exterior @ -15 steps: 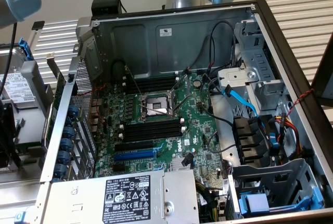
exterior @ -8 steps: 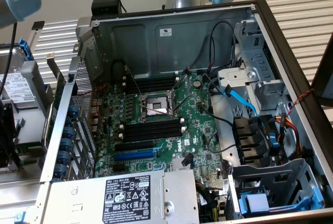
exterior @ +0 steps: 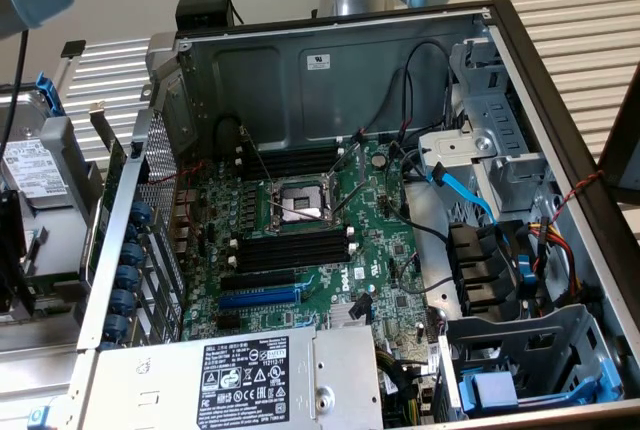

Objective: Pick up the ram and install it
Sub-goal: 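Pick up the ram and move it above insertion slot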

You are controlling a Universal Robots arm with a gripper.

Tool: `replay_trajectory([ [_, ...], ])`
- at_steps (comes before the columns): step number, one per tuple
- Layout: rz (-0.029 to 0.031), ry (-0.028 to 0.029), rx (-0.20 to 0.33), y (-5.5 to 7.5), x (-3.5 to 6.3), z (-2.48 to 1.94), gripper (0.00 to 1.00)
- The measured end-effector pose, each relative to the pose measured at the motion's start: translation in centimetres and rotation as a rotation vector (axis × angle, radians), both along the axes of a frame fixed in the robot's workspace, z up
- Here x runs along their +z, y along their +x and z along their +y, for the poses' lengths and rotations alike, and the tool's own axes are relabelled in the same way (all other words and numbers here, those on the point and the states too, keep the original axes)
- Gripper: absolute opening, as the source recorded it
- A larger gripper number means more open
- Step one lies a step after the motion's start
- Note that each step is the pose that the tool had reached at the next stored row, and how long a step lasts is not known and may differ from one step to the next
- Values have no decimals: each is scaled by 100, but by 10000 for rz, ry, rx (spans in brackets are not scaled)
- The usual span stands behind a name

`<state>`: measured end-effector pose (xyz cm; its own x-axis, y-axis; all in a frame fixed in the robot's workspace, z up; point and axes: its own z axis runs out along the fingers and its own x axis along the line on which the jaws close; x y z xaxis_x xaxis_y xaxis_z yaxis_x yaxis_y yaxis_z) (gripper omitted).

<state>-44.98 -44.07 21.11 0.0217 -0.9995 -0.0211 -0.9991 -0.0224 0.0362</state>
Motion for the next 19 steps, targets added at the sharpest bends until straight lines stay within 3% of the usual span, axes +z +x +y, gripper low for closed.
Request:
replay_trajectory([
  [19,-149,0,0,0,657,0,13],
])
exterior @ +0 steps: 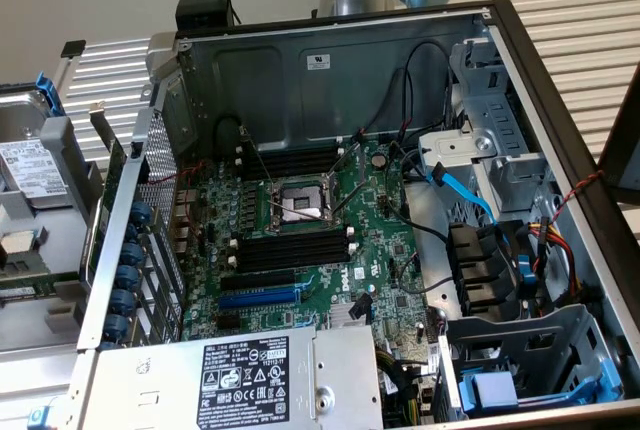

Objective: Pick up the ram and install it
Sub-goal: 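Pick up the ram and move it above insertion slot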

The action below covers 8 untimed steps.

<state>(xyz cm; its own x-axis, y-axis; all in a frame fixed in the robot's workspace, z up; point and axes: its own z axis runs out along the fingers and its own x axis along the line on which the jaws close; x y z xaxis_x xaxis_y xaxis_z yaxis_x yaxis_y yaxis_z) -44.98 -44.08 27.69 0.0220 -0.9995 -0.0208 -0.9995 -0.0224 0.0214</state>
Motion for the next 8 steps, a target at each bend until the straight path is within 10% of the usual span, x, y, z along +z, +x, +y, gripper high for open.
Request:
replay_trajectory([
  [8,-27,0,0,0,194,0,13],
])
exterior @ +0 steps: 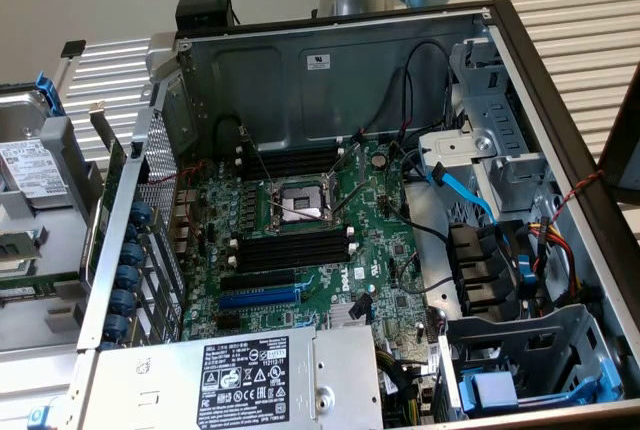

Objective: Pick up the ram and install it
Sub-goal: 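Pick up the ram and move it above insertion slot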

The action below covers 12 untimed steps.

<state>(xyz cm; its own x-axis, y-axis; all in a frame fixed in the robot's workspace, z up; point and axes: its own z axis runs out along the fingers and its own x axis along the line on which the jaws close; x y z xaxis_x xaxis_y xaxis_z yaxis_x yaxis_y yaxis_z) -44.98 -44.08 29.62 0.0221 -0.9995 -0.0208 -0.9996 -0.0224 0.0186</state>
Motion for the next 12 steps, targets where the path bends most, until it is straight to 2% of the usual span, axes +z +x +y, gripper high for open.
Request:
replay_trajectory([
  [12,-8,1,0,0,236,0,13],
])
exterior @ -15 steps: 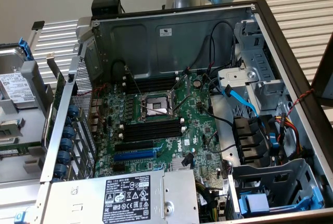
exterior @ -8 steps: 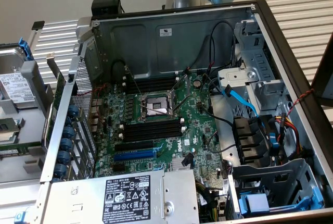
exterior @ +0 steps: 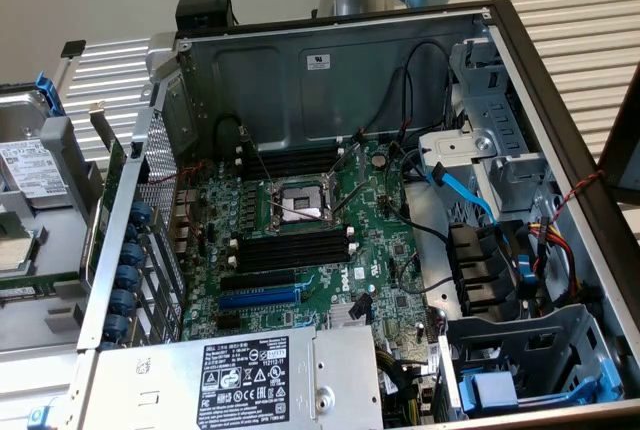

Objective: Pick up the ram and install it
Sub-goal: 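Pick up the ram and move it above insertion slot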

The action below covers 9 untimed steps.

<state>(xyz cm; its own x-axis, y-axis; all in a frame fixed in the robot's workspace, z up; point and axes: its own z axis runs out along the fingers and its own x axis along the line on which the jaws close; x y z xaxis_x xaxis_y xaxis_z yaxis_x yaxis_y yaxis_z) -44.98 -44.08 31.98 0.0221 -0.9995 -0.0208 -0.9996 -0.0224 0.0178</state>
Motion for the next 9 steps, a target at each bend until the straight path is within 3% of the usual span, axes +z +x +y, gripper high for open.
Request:
replay_trajectory([
  [9,2,-1,0,5,181,0,13],
])
